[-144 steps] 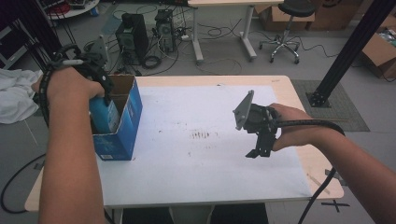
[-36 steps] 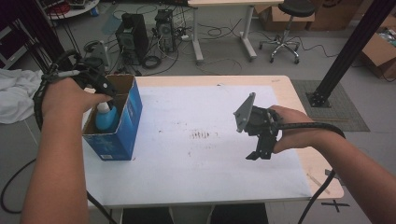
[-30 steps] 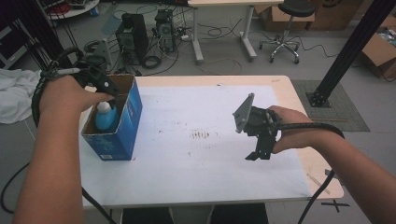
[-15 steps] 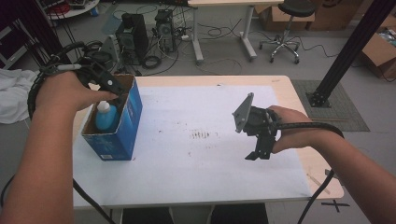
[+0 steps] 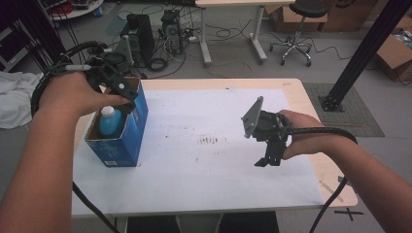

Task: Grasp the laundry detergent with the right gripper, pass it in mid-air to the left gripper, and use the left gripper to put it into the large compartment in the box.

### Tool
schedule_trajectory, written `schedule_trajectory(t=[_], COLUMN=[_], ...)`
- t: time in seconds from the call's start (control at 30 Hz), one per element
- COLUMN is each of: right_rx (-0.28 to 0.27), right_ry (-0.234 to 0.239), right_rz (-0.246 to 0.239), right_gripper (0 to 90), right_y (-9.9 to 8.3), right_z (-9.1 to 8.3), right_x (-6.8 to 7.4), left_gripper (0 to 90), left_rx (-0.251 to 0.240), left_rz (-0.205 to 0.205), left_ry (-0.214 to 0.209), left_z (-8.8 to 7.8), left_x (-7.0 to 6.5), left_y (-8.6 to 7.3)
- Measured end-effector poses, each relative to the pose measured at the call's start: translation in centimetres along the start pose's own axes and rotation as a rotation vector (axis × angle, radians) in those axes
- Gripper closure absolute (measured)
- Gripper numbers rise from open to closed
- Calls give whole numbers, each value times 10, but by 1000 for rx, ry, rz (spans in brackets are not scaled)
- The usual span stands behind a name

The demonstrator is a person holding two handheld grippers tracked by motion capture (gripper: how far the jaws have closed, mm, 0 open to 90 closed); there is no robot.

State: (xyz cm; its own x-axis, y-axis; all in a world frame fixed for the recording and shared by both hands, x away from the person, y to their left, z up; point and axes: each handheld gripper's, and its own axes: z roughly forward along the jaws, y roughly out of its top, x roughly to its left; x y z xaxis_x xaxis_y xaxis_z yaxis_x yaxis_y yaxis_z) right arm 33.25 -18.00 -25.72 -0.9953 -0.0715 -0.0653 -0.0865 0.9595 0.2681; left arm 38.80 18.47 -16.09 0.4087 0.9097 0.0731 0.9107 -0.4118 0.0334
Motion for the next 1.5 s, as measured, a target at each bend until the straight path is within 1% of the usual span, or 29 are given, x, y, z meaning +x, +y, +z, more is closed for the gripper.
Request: schedule_trajectory(t=[0.07,0.13,0.17,0.2,0.27,0.3,0.33,0.37,0.4,0.43,0.47,0.5,0.53,0.6,0.67,0.7,0.77,0.83,0.93,1.0,1.07,1.13,1.23,1.4,1.5], right_rx=[0,0,1,2,8,9,12,14,17,20,26,29,34,41,48,53,62,68,72,74,75,76,80,77,81], right_ry=[1,1,0,2,-1,1,2,1,1,1,1,1,2,2,4,5,7,8,7,7,8,12,16,14,15], right_rz=[0,1,1,3,5,6,6,7,7,9,11,11,14,18,21,20,20,17,17,18,17,13,13,18,18], right_gripper=[11,10,10,10,8,8,8,8,8,8,7,7,7,7,6,6,7,7,8,8,8,8,8,8,9], right_y=[0,-1,-1,-1,-1,-1,-1,-1,0,0,0,0,0,1,2,3,5,6,7,8,9,10,10,10,11], right_z=[0,0,0,0,0,0,-1,-1,-2,-2,-3,-3,-4,-4,-5,-5,-5,-6,-6,-6,-5,-3,-1,-1,-1], right_x=[0,0,0,0,-1,-1,-2,-2,-2,-2,-3,-3,-4,-4,-4,-4,-2,-2,-2,-2,-3,-4,-6,-10,-10], left_gripper=[1,1,1,1,1,1,1,1,1,1,1,1,1,1,1,1,1,1,1,1,1,1,1,1,1], left_rx=[-5,-13,-24,-32,-36,-42,-45,-51,-55,-59,-60,-57,-58,-41,-30,-22,-26,-27,-19,-9,-9,-10,-12,-1,-5], left_rz=[42,90,133,164,217,252,275,333,378,432,453,505,540,615,688,729,790,844,904,930,952,964,984,1002,1009], left_ry=[7,3,3,6,-19,-33,-39,-50,-61,-69,-69,-70,-67,-75,-64,-75,-71,-78,-82,-76,-81,-86,-75,-75,-71], left_z=[-2,-3,-4,-4,-5,-4,-4,-3,-3,-2,-2,-1,0,4,6,8,10,12,16,18,21,22,24,27,27], left_x=[-6,-13,-19,-22,-30,-36,-40,-46,-52,-59,-61,-68,-72,-81,-90,-95,-102,-109,-119,-124,-127,-128,-130,-134,-137], left_y=[1,2,2,3,4,4,4,4,3,2,2,1,0,-1,-2,-3,-4,-5,-5,-4,-3,-2,0,3,3])
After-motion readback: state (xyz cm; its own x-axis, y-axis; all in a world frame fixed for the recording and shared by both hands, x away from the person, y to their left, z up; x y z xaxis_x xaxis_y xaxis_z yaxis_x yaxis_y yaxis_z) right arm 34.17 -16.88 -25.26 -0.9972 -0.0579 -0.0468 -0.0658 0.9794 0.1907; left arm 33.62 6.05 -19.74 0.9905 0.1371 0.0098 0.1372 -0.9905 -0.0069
